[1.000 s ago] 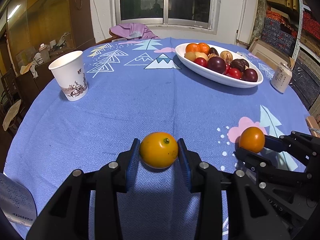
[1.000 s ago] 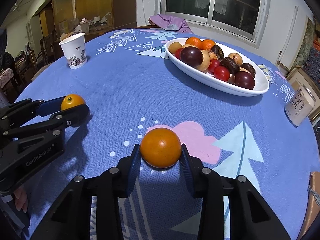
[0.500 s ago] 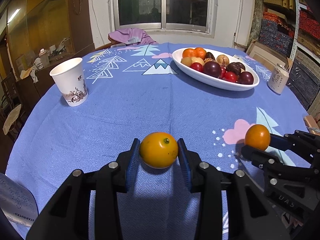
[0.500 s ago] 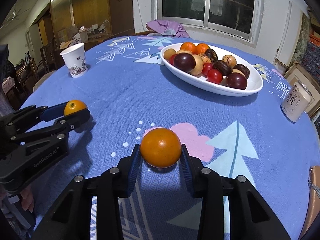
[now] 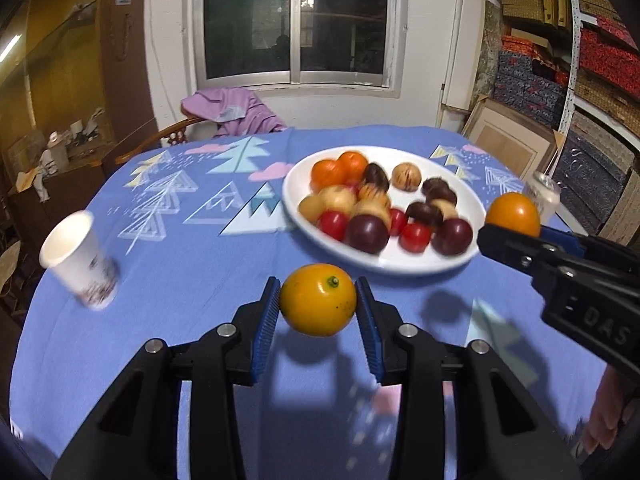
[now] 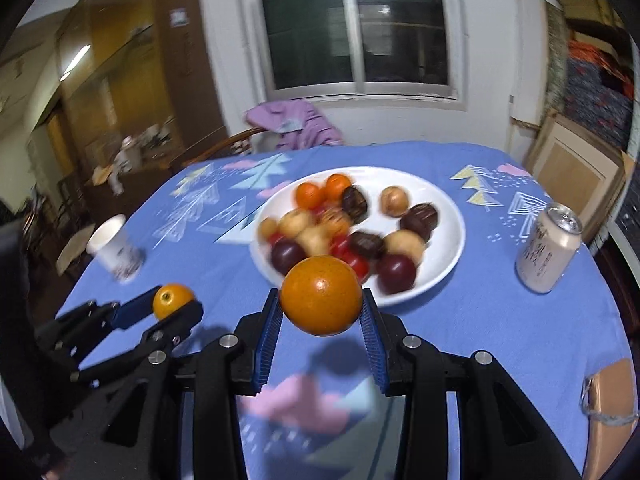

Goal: Organize fruits
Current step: 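Carry both tangerines onto the white plate and open both tools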

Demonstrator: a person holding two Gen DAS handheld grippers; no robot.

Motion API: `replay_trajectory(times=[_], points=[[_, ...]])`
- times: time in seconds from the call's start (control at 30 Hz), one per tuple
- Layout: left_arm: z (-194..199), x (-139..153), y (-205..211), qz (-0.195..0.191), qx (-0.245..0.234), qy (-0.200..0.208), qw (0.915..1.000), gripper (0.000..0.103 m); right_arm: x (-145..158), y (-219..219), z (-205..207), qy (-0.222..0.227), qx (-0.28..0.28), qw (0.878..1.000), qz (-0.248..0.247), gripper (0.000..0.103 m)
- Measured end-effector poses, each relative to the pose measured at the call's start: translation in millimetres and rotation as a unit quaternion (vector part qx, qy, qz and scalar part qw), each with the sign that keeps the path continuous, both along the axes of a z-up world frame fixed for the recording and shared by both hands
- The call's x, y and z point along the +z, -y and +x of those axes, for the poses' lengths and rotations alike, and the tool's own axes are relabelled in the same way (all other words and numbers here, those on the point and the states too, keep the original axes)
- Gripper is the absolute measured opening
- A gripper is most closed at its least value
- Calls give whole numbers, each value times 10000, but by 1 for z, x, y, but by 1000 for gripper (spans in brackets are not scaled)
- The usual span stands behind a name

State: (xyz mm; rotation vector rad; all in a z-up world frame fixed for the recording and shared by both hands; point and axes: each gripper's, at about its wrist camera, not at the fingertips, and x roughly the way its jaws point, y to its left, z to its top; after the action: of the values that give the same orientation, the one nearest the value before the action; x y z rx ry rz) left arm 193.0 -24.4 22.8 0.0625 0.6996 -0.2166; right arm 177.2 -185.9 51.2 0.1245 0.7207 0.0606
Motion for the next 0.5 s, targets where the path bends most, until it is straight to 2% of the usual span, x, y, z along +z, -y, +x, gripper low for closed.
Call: replay_trajectory(times=[0.23, 0.27, 0.3, 0.33, 0.37, 0.4, 0.43, 0.5], points=[[83, 0, 50, -201, -174, -227, 9994, 40, -27, 45, 66, -287, -723, 9957, 501, 41], [91, -1, 55, -160, -132, -190, 9996, 46, -31, 49, 72, -309, -796, 9948, 551, 41], [98, -2, 59, 1, 30, -114, 9999, 59, -34, 54, 77, -355, -921, 9936, 541, 41], [104, -3, 61, 105, 170, -34, 9998, 73, -37, 58, 80, -399, -1018, 9924, 561, 44], [107, -3, 60, 161, 269, 39, 9995, 79, -40, 64, 80, -421, -1091, 9911, 632, 47], [108, -3, 58, 155, 330, 89, 9993, 89, -41, 69, 79, -408, -1124, 9903, 706, 55], [108, -3, 53, 68, 349, 94, 9993, 95, -42, 72, 77, -374, -1120, 9902, 741, 63], [105, -4, 46, -79, 263, -19, 9996, 97, -42, 73, 72, -365, -1114, 9904, 736, 66]])
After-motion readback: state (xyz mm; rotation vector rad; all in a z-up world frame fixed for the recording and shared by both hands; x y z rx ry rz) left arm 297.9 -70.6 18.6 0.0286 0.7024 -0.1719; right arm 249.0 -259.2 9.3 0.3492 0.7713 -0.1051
